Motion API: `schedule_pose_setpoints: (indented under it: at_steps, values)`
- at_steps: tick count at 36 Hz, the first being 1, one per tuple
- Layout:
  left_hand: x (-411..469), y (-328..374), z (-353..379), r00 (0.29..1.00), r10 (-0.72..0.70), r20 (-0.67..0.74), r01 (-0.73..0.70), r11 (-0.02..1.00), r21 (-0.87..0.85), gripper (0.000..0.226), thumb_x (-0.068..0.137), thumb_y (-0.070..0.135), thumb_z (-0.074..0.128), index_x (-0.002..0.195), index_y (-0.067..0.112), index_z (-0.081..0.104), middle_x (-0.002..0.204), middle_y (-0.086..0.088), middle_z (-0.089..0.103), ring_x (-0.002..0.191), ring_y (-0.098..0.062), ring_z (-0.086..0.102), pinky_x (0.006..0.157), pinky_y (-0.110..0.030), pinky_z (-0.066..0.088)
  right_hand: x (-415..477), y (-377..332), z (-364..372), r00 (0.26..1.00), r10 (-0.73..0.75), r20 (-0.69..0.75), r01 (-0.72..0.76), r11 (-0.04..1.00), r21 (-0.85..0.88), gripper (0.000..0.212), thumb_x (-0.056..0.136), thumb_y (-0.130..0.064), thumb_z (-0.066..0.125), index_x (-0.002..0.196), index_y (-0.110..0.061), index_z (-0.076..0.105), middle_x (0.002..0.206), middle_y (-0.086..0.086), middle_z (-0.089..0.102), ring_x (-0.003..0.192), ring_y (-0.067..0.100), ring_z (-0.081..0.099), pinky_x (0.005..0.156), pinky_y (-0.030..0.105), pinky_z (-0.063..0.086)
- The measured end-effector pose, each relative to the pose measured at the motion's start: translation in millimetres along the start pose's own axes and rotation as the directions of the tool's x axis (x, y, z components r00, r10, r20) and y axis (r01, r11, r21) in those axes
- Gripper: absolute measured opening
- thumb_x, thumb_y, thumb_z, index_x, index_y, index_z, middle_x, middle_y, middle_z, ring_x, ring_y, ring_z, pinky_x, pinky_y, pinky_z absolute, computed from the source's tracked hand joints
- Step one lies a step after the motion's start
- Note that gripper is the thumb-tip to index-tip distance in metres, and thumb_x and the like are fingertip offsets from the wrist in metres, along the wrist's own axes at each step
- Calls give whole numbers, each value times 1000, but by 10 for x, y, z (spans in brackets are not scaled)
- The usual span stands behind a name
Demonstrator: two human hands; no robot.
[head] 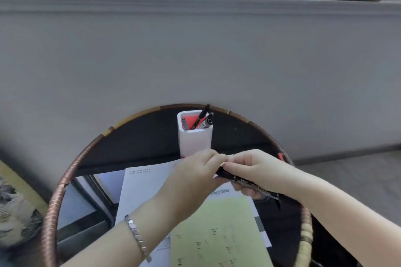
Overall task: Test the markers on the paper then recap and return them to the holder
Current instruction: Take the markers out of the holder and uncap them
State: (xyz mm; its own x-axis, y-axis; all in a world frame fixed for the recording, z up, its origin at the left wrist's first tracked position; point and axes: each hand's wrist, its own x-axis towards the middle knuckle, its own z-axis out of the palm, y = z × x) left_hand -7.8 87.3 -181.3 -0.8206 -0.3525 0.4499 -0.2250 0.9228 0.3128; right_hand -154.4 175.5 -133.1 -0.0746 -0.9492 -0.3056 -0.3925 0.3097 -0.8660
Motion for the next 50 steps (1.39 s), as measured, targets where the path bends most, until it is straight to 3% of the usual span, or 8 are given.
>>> schedule_pose_setpoints:
  at_steps: [6,11,14,18,26,37,44,50]
  values:
    - [-111,-58,27,1000,-9,28,0,945,328,39,82,34,64,55,18,42,44,7,35,38,-15,29,36,-18,13,-117,251,-209,988,77,135,-123,917,379,24,86,-21,56,108,-13,60,76,5,70,47,8,52,47,18,44]
    - [-208,79,88,977,-206,46,186,942,281,14,85,32,61,97,26,56,46,9,34,42,-10,47,35,-19,18,-152,411,-129,986,107,-132,47,578,815,24,75,-15,59,97,-5,60,59,-3,56,43,5,46,41,14,40]
    - [-218,208,161,959,-263,103,241,952,187,30,100,36,30,130,36,32,74,10,48,72,-13,49,63,-27,41,-111,427,124,973,68,-220,113,691,714,21,79,-22,62,95,-8,62,57,-7,55,49,6,49,52,17,41]
    - [-145,318,196,933,-348,97,350,936,-13,26,100,18,31,122,25,42,96,13,48,84,-10,48,67,-20,36,-35,391,395,905,74,-419,203,789,580,22,89,-27,58,72,-13,56,52,-7,56,50,7,52,58,20,44]
    - [-136,399,142,981,-194,-3,194,980,36,17,99,14,30,104,23,44,62,19,23,58,-8,36,53,-25,38,-78,378,604,820,-105,-562,374,842,388,21,91,-20,53,75,-9,60,56,-2,44,51,8,36,50,17,35]
    - [-182,310,119,870,-430,241,451,892,-39,19,97,33,28,114,25,28,57,4,40,51,-13,38,49,-29,27,-92,363,183,798,-50,-600,339,861,379,16,91,-20,53,80,-15,63,59,-6,55,57,5,51,61,15,46]
    - [-270,184,80,801,-578,156,590,806,-46,15,97,13,30,111,11,34,63,1,40,52,-9,38,53,-29,37,142,530,-399,870,160,-467,-132,987,94,19,93,-18,50,107,-7,55,66,2,48,58,15,44,62,30,40]
    - [-332,205,102,797,-563,219,597,790,-144,10,99,22,33,107,23,39,102,9,41,74,-12,52,64,-26,45,378,660,-130,884,164,-438,-374,811,-451,42,90,-24,55,125,-3,44,105,18,64,74,25,60,57,28,41]
